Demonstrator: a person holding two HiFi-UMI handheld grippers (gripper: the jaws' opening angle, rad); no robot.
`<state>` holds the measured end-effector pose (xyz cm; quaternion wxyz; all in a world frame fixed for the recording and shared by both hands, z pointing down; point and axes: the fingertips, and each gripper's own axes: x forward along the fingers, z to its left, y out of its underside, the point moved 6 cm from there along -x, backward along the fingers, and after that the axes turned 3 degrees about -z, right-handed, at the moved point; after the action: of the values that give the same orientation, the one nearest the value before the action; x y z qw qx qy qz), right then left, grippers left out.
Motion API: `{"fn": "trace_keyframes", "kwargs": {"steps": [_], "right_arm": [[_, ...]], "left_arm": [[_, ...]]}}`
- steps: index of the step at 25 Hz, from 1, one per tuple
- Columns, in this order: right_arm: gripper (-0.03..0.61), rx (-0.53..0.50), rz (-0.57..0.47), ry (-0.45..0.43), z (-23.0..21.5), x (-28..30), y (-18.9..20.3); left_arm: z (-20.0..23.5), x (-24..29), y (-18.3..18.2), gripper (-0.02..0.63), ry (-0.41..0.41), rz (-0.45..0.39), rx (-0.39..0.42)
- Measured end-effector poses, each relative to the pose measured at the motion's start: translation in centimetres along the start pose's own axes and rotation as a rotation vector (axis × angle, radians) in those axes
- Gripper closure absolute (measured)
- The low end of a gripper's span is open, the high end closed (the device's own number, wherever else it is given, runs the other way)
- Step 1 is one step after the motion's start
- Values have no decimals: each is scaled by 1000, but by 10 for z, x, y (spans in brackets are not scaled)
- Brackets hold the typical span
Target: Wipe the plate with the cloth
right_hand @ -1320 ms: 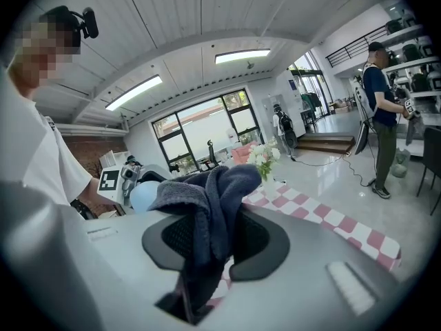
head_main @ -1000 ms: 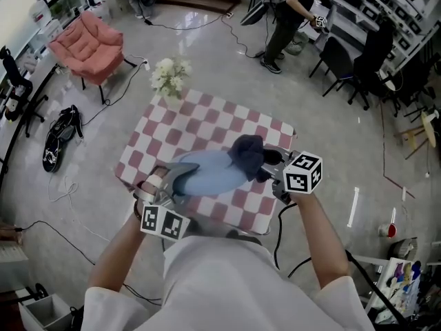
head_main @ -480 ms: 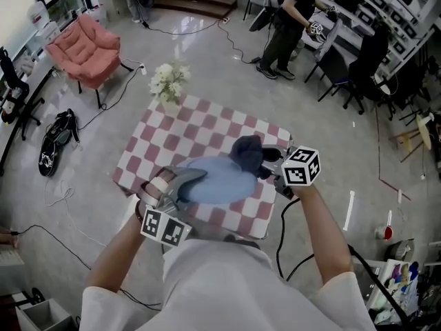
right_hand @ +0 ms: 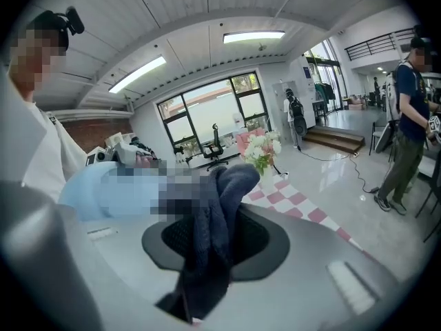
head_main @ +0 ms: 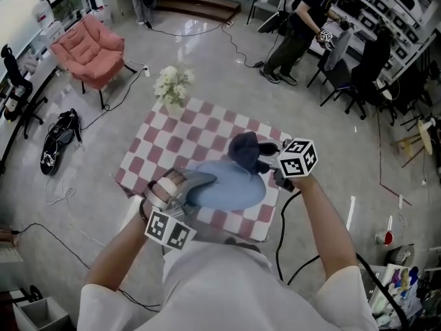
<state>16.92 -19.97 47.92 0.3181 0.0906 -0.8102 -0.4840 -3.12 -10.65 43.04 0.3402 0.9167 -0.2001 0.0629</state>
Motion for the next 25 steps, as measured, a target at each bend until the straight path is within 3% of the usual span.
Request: {"fn": "trace_keyframes", "kwargs": {"steps": [3,9,25], "right_arm": [[469,-27,18,-10,0,1,-11],[469,-84,173,-68,12,13,-2],[472,-166,236,-303,83,12,-13]], "left_arm": [[-1,0,-5,555,3,-5,32],[-1,2,-10,554,-5,-1,93],[-16,12,-6,548,32,38,96]]}}
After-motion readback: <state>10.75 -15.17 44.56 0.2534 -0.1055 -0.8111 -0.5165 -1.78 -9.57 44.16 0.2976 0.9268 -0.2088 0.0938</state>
